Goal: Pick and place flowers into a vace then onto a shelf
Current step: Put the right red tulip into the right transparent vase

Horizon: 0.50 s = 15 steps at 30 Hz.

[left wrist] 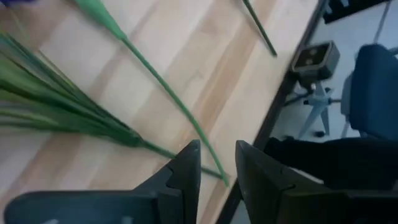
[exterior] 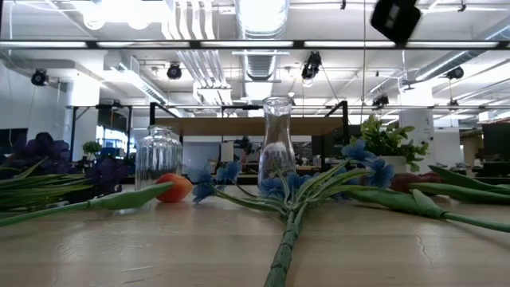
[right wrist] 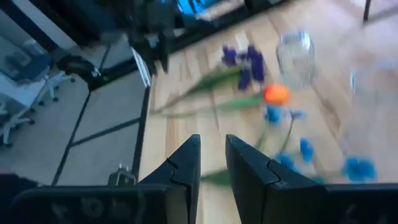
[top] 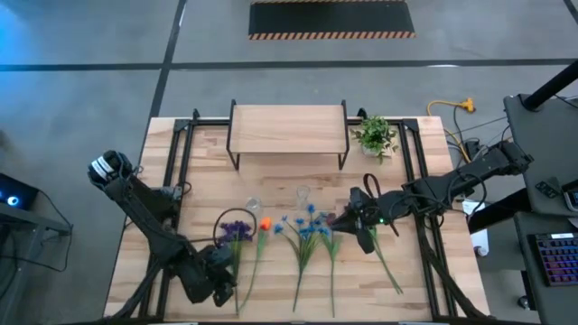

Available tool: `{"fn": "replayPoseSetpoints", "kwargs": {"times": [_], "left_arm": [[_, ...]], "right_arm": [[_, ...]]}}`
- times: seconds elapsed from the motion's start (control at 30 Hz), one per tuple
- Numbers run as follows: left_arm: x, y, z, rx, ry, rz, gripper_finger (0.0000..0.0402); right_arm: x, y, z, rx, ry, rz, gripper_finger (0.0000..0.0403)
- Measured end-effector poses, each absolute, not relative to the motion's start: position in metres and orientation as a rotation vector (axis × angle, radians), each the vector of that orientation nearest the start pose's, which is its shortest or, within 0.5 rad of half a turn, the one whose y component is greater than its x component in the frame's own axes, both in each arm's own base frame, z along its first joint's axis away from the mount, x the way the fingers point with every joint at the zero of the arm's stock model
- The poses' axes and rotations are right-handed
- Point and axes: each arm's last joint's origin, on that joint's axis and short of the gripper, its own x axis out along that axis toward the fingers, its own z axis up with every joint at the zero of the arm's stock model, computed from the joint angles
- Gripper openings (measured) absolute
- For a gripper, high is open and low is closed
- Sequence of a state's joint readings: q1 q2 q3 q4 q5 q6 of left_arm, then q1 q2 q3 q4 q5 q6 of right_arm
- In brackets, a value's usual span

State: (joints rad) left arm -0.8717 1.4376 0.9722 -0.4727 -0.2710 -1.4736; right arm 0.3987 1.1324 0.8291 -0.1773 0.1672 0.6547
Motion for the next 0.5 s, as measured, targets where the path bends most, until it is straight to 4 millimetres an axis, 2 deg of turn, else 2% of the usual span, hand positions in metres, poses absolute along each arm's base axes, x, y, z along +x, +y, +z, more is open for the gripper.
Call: {"fn": "replayPoseSetpoints", "kwargs": {"times": [0.17,0.33,0.5], "left_arm": [[0.174,-0.216,0.233,-0.777,1.024,0.145,0.0074],[0.154,-0.212,0.237,-0.682,1.013,0.165,0.0074],[0.143,-0.207,0.229,-0.622,1.031,0.174,0.0074]], "right_arm": [[0.213,0.098,0.266,0.581,0.686,-0.064,0.0068],[0.199,0.111,0.261,0.623,0.709,-0.166,0.0068],[0.184,0.117,0.259,0.661,0.805,-0.335,0.0068]]}}
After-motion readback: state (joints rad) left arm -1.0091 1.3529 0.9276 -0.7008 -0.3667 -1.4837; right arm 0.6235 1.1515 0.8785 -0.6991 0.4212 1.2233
